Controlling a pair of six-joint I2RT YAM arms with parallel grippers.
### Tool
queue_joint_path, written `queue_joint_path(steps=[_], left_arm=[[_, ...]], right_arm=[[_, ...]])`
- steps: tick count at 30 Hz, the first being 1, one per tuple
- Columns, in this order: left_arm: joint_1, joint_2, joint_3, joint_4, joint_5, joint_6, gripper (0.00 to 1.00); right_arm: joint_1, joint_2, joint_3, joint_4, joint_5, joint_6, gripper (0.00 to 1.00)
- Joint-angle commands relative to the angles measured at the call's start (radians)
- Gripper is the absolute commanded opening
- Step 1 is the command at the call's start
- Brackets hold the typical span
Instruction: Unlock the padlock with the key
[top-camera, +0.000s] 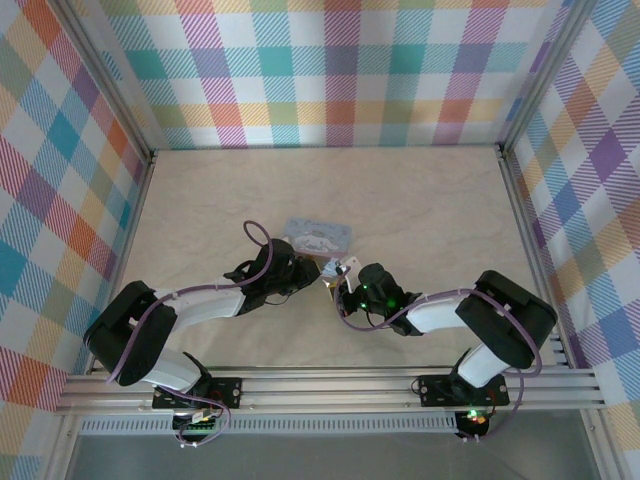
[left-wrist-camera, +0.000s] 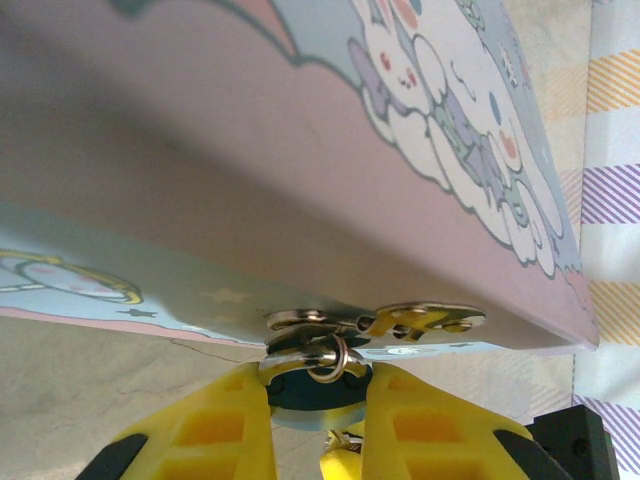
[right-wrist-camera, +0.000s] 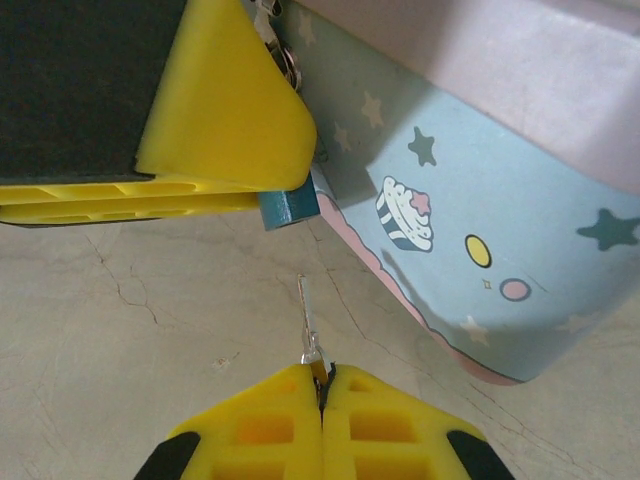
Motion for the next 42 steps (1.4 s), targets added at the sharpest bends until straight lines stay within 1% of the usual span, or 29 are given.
queue_joint_path(steps=[1,42], left_arm=[[-0.005,-0.015,0.035,0.021,0.008,-0.005,0.19],[-0.006,-0.01,0.041,0.019,0.025,-0.01,0.2]], right_arm=[[0.007,0.014,0.032,0.044,-0.004,-0.004,0.0],[0.008,0.069,0.097,0.105,0.019,-0.009,0.0]])
